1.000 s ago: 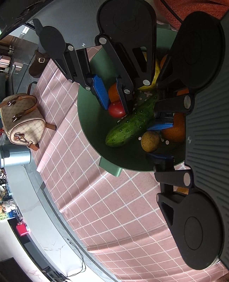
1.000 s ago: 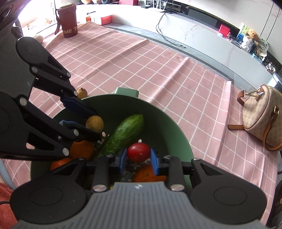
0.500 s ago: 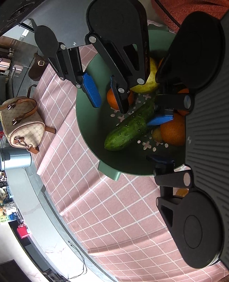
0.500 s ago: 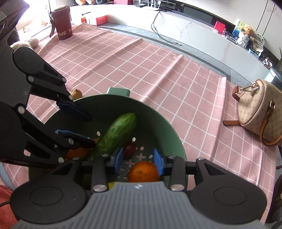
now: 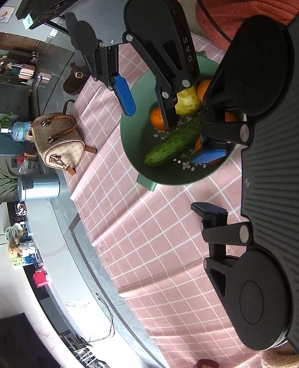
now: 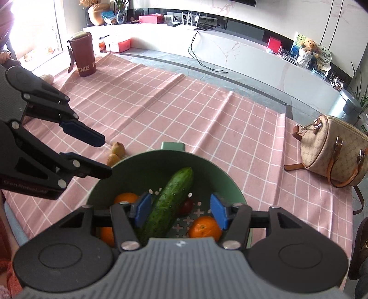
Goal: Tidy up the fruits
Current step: 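Carry longan and tomato into the colander and open both tools, then grasp a longan with the right tool while the left tool grasps the other longan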
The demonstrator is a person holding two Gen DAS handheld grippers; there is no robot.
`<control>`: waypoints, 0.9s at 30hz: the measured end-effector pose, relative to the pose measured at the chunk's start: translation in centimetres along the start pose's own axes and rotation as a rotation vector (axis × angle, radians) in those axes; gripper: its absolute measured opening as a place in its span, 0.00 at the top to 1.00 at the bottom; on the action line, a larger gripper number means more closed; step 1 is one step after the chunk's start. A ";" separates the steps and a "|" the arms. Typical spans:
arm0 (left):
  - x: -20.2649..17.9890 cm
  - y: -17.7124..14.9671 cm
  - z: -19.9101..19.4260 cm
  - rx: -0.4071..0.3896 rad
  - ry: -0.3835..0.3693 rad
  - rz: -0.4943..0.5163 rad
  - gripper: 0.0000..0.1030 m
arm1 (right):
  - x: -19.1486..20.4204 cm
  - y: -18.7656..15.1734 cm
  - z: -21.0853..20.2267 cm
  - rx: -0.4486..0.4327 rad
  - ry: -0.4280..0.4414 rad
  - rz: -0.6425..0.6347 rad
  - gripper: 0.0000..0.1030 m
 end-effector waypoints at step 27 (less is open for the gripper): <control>8.2 -6.9 2.0 0.047 -0.008 -0.075 0.68 | 10.5 4.7 9.9 0.123 0.160 -0.248 0.77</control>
Point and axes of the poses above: each gripper's, at about its wrist camera, not at the fingertips, and z roughly the way its jaws point, x to its left, y to its top, the point moved 8 cm from there along z, roughly the way its jaws point, and after that the axes turned 11 degrees about y, right-handed, at the moved point
